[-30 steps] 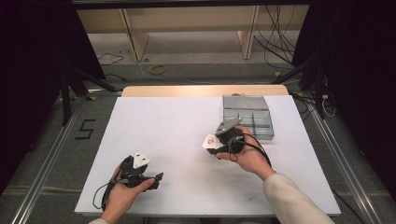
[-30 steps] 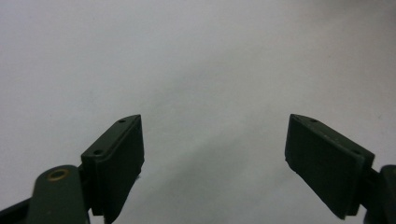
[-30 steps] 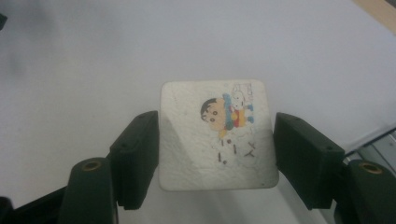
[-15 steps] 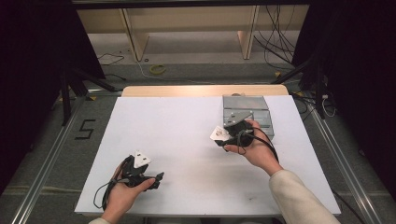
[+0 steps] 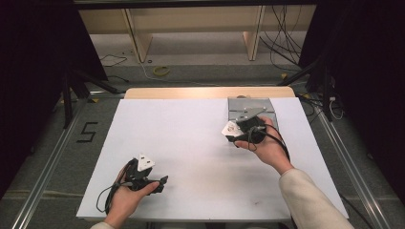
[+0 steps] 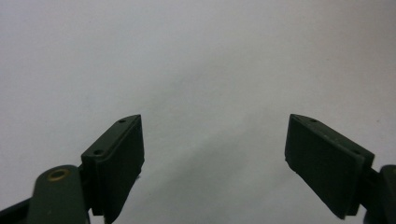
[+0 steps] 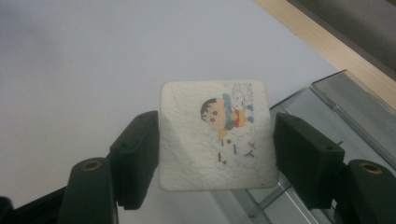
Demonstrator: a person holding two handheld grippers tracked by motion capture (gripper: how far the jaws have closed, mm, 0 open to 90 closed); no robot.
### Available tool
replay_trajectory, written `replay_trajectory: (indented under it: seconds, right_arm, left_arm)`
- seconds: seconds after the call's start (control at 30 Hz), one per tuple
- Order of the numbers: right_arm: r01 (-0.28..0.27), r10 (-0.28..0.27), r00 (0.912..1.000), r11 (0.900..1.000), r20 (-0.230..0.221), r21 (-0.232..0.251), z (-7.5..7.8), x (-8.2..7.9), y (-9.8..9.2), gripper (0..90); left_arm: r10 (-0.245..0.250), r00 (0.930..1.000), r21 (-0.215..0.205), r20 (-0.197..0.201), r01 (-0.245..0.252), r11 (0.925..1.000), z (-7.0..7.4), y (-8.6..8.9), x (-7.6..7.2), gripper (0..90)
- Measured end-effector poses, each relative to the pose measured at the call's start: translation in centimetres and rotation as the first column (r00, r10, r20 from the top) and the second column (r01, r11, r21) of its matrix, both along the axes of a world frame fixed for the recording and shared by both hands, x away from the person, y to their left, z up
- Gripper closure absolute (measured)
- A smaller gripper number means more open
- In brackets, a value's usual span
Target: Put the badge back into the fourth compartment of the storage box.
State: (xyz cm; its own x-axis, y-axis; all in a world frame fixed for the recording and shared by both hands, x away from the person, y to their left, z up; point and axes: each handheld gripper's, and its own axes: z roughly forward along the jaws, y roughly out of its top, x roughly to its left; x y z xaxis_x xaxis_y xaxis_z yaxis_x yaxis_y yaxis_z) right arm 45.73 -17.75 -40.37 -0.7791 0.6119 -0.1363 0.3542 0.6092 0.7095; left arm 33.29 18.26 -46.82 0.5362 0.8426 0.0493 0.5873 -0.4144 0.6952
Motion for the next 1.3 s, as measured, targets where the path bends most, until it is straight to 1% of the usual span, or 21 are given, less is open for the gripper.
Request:
replay_trajectory:
  seconds: [0.17,0.27,0.5,0.67,0.8,0.93,1.0,1.3]
  right_arm:
    - [0.029,-0.029,0.9995,1.000,0.009,-0.011,0.4,1.0,-0.6,34.0]
    - [0.055,-0.055,0.9985,0.998,0.000,-0.016,0.3,1.6,-1.0,34.0]
    - [0.118,-0.118,0.9930,0.993,-0.007,-0.025,0.1,2.9,-1.8,33.9]
    - [0.131,-0.132,0.9911,0.990,-0.016,-0.058,-0.5,3.6,-1.6,33.9]
    - [0.156,-0.159,0.9868,0.984,-0.031,-0.090,-1.1,4.2,-1.6,34.0]
    - [0.168,-0.175,0.9835,0.977,-0.046,-0.131,-1.8,4.8,-1.6,33.9]
    - [0.175,-0.184,0.9816,0.974,-0.052,-0.144,-2.1,5.0,-1.6,34.0]
    - [0.171,-0.184,0.9806,0.971,-0.067,-0.170,-2.8,5.4,-1.2,33.9]
  left_arm:
    - [-0.002,1.0000,0.001,-0.003,0.002,1.0000,0.0,0.0,0.0,19.1]
    - [-0.001,1.0000,0.000,0.000,0.001,1.0000,0.0,0.0,0.0,19.1]
    - [0.000,1.0000,0.000,-0.002,0.000,1.0000,0.0,0.0,0.0,19.2]
    - [-0.001,1.0000,0.001,-0.002,0.001,1.0000,0.0,0.0,0.0,19.2]
    - [0.000,1.0000,0.000,-0.003,0.000,1.0000,0.0,0.0,0.0,19.2]
    - [0.001,1.0000,-0.003,-0.002,-0.001,1.0000,0.0,0.0,0.0,19.2]
    - [0.001,1.0000,-0.002,-0.004,-0.001,1.0000,0.0,0.0,0.0,19.2]
    - [0.001,1.0000,-0.004,-0.005,-0.001,1.0000,0.0,0.0,0.0,19.2]
